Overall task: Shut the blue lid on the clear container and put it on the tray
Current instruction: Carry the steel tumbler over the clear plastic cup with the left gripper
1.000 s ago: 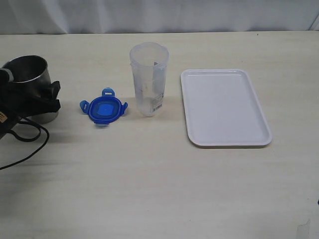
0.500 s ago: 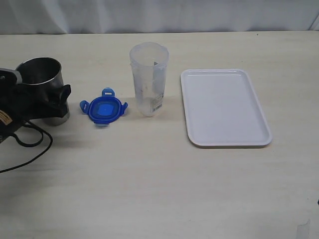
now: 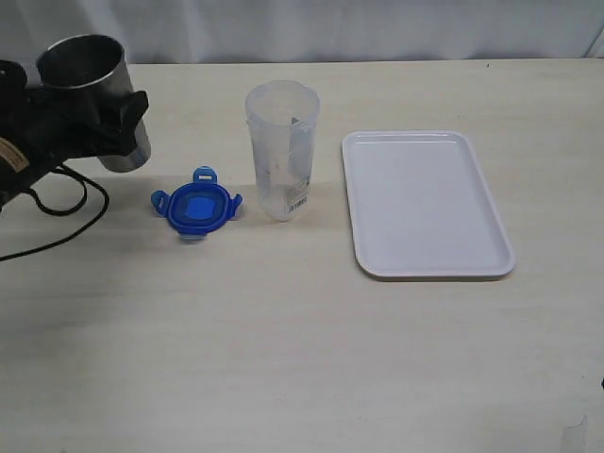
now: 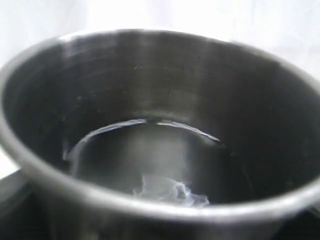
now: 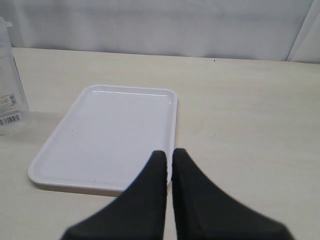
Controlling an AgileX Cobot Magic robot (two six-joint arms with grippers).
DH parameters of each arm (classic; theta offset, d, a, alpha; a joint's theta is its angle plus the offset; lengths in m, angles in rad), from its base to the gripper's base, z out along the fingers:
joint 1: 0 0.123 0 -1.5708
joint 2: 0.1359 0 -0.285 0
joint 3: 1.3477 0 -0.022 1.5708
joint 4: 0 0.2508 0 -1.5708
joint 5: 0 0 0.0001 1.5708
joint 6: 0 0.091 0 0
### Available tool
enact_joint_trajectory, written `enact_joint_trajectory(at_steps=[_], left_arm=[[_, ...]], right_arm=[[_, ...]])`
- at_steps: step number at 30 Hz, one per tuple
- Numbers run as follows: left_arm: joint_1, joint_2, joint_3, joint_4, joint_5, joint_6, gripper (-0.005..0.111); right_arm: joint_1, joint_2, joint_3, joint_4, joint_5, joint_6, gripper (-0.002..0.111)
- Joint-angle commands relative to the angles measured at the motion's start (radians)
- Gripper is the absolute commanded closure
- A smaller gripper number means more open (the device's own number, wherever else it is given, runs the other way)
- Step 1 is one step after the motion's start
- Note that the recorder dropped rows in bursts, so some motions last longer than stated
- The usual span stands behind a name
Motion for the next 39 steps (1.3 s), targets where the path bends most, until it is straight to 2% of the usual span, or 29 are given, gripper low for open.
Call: enact_joint_trajectory(at_steps=[1, 5, 8, 17, 22, 29, 35, 39], left_arm=[[-0.032, -0.018, -0.11, 0.02, 0.02, -0.036, 0.107], [-0.09, -0.018, -0.231, 0.018, 0.231, -0.036, 0.107], [-0.125, -0.018, -0.305, 0.021, 0.288, -0.036, 0.107], [-0.215, -0.003, -0.427, 0.029, 0.291, -0.034, 0.107], [-0.252, 0.029, -0.467, 0.085, 0.291, -0.032, 0.107], [-0.256, 0.082, -0.492, 0.141, 0.279, -0.025, 0.107], [-0.256, 0.086, -0.496, 0.236, 0.275, 0.069, 0.107], [-0.256, 0.086, -0.496, 0.245, 0.275, 0.137, 0.107]], right_arm=[[0.004, -0.006, 0.002, 0.002, -0.001, 0.0, 0.104], [0.004, -0.006, 0.002, 0.002, -0.001, 0.0, 0.104], [0.004, -0.006, 0.002, 0.002, -0.001, 0.0, 0.104], [0.004, -0.006, 0.002, 0.002, -0.001, 0.0, 0.104], [0.004, -0.006, 0.002, 0.002, -0.001, 0.0, 0.104], [0.004, -0.006, 0.002, 0.002, -0.001, 0.0, 0.104], [0.004, -0.006, 0.002, 0.002, -0.001, 0.0, 0.104], [0.004, -0.006, 0.002, 0.002, -0.001, 0.0, 0.104]])
